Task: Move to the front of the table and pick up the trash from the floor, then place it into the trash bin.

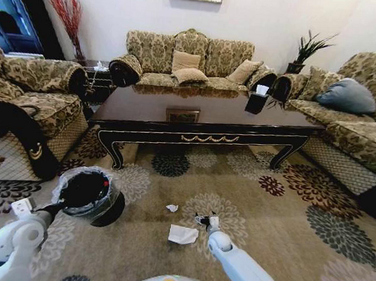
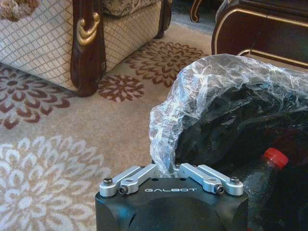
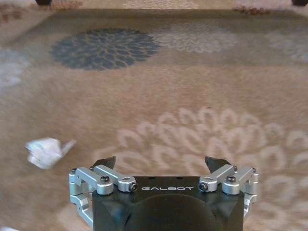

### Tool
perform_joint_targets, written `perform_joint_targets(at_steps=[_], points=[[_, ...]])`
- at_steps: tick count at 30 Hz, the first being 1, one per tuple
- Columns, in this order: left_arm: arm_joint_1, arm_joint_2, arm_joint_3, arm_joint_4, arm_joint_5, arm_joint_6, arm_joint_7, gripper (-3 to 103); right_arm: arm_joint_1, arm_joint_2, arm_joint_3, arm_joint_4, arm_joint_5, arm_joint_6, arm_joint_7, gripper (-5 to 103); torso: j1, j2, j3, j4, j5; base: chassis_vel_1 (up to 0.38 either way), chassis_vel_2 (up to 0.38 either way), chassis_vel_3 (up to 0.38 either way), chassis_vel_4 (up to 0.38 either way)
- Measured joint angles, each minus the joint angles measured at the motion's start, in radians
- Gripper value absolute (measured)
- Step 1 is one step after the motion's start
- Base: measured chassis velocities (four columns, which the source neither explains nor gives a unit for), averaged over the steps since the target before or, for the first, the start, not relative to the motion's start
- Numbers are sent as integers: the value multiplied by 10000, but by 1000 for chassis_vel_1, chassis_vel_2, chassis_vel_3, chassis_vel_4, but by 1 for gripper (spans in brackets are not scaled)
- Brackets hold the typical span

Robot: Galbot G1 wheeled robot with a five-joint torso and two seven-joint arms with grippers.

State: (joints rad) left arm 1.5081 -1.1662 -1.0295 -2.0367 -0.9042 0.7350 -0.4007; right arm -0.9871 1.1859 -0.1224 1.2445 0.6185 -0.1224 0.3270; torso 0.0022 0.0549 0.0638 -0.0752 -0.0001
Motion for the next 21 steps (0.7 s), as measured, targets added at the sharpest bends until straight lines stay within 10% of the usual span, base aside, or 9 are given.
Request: perform_joint_targets(at_steps=[21], points=[[-18,-108,245,23,37,4,-18,2,-168,838,274,-945,-910,75,1372,100,0,0,0,-3,0,0,0,0,0]])
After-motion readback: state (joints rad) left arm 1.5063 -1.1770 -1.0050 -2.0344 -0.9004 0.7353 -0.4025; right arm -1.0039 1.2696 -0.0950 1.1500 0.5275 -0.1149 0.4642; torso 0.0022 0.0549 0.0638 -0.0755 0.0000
